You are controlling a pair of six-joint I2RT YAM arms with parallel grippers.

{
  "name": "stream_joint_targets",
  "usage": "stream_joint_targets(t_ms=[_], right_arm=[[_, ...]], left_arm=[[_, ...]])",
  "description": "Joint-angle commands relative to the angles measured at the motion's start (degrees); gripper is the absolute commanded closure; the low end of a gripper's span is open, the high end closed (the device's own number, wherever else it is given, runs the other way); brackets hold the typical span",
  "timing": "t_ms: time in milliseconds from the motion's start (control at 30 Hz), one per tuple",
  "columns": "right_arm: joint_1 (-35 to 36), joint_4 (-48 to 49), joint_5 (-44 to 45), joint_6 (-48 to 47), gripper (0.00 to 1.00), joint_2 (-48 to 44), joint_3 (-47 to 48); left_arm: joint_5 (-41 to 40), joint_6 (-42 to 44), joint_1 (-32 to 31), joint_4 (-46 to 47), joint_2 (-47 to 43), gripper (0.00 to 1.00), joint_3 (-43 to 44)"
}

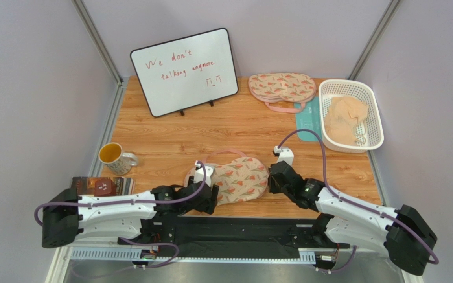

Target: Unzip the laundry bag and remove the bra

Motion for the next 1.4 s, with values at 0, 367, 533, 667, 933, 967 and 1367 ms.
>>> stream_joint_targets(t_ms=[0, 367, 533, 667, 933, 967, 1367], right_arm=[[0.0, 0.0, 0.3, 1.6, 1.00, -3.0, -1.0], [3.2, 3.0, -3.6, 3.5, 1.00, -2.4, -4.1], [6.5, 3.3, -3.7, 5.0, 1.00, -3.4, -4.5], [7.9, 2.6, -3.7, 5.0, 1.00, -2.2, -3.4], [8.1, 2.9, -5.4, 5.0, 1.00, -4.1, -2.8], [8.1, 2.5, -5.4, 4.9, 1.00, -5.0, -2.7], [8.1, 1.6, -6.2, 4.8, 1.00, -6.1, -3.3]], left_arm=[[1.5, 1.4, 3.4, 4.7, -0.2, 0.28, -0.5], [4.9, 14.4, 19.2, 9.9, 8.1, 0.28, 5.0], [4.7, 22.6, 22.9, 10.1, 13.4, 0.27, 12.3], [4.6, 26.6, 23.0, 7.3, 16.4, 0.27, 19.0], [16.2, 40.2, 15.3, 14.4, 7.7, 0.21, 15.6], [17.9, 42.7, 13.8, 15.7, 5.9, 0.21, 14.5], [19.3, 45.0, -0.4, 28.5, 15.0, 0.21, 11.4]])
